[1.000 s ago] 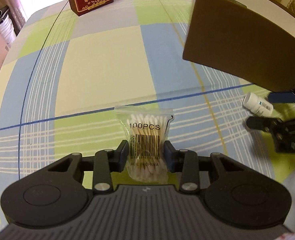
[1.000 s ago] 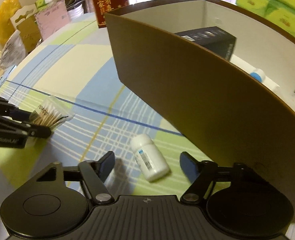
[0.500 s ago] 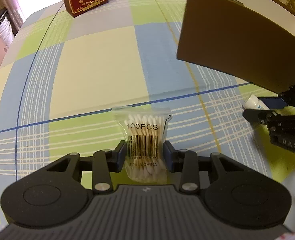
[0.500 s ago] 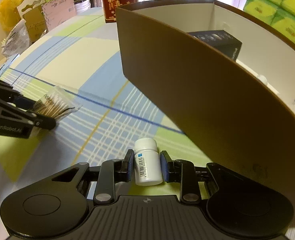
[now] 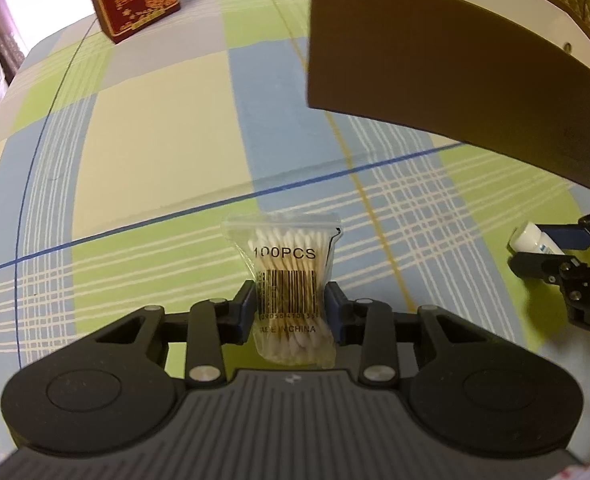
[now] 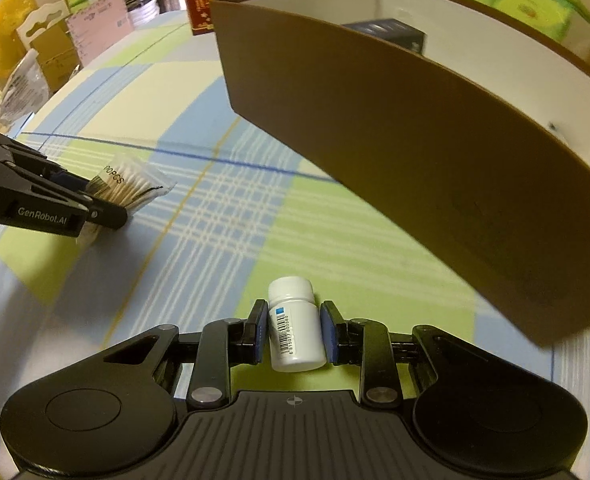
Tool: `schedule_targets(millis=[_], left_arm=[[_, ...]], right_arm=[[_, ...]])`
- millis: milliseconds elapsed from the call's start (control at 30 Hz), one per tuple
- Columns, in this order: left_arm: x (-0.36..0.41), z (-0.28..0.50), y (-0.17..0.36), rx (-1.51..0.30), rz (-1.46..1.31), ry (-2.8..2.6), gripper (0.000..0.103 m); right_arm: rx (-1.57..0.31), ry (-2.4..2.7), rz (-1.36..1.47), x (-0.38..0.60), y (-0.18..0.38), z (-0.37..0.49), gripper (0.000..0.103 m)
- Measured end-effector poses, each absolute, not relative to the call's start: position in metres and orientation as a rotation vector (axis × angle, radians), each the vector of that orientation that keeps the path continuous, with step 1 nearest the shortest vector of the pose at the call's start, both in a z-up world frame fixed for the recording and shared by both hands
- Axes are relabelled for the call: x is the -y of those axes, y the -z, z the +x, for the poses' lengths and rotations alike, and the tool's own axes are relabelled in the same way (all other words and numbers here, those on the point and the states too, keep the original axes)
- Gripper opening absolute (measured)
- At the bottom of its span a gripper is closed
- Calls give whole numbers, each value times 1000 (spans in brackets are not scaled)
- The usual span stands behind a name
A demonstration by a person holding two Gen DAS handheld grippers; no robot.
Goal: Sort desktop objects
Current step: 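Lift the cotton swab bag and pill bottle and carry both over the brown box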
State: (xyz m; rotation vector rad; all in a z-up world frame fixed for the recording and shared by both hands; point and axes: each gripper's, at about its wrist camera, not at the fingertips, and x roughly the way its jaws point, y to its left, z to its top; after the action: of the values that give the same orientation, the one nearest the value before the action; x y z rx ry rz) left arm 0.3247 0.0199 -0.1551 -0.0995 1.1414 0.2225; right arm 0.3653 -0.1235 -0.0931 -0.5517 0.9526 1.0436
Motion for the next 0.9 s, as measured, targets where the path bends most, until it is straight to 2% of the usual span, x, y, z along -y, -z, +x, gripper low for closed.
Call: schedule_targets(millis=[333, 667, 900], left_arm=[[14, 321, 153, -1147, -54, -139, 22], [52, 314, 135, -1107, -48, -36, 21], [71, 313, 101, -1027, -62, 17, 21]], right_arm=[[-1017, -968, -488, 171, 84, 369, 25], [-1072, -903, -413, 211, 71, 377, 25], [-1053, -930, -345, 227, 42, 382, 25]])
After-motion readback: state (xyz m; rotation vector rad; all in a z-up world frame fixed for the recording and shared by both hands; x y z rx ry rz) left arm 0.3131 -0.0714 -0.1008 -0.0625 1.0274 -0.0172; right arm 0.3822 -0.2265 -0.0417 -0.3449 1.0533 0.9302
